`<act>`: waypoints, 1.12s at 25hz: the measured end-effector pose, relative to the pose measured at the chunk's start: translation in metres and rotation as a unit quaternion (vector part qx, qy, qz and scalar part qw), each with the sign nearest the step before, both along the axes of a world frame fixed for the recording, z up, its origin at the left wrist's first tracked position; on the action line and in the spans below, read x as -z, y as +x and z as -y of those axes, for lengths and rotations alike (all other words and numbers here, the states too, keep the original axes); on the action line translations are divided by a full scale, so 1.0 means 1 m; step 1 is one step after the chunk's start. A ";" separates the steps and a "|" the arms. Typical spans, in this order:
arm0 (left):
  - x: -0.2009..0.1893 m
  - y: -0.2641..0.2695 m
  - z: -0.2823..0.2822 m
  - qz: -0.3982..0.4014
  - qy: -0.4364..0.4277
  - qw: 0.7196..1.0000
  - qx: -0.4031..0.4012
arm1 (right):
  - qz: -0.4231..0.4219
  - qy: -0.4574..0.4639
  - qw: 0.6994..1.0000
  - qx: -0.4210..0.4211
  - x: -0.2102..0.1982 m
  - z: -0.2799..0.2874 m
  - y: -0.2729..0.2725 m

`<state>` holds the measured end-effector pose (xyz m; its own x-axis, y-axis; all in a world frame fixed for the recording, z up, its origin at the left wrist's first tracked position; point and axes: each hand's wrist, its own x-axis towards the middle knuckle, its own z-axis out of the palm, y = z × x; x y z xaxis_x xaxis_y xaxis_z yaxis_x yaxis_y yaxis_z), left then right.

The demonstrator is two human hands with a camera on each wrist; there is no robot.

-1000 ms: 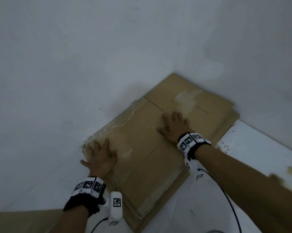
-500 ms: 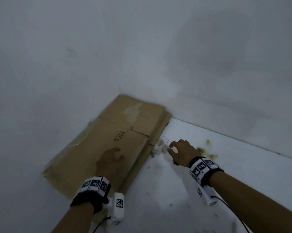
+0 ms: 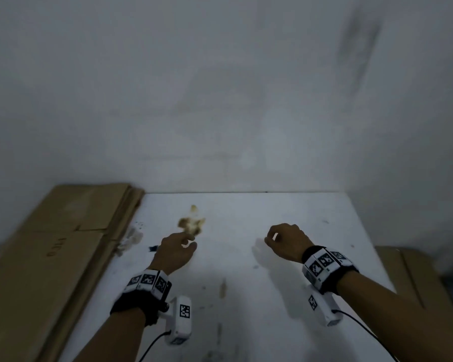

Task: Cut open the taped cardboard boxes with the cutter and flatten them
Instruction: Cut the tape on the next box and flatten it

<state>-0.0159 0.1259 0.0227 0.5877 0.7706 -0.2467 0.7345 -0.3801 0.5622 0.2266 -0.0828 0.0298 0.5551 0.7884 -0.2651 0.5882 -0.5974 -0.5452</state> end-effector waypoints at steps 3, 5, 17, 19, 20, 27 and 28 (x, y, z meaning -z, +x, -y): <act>0.005 0.065 0.058 0.019 -0.028 0.997 0.064 | -0.010 0.017 0.994 0.107 0.007 0.088 0.039; 0.008 0.107 0.099 0.018 -0.046 0.991 0.121 | -0.015 0.024 0.983 0.182 0.012 0.147 0.059; 0.029 0.256 0.292 0.039 -0.181 0.925 0.332 | -0.134 0.030 0.859 0.493 0.072 0.369 0.071; 0.035 0.268 0.313 0.033 -0.200 0.918 0.342 | -0.150 0.018 0.844 0.514 0.083 0.385 0.077; 0.039 0.276 0.324 0.024 -0.209 0.915 0.345 | -0.156 0.016 0.838 0.522 0.090 0.392 0.083; 0.084 0.355 0.395 -0.047 -0.322 0.907 0.269 | -0.209 -0.026 0.841 0.498 0.150 0.424 0.171; 0.093 0.370 0.406 -0.058 -0.347 0.905 0.240 | -0.218 -0.036 0.845 0.487 0.162 0.428 0.190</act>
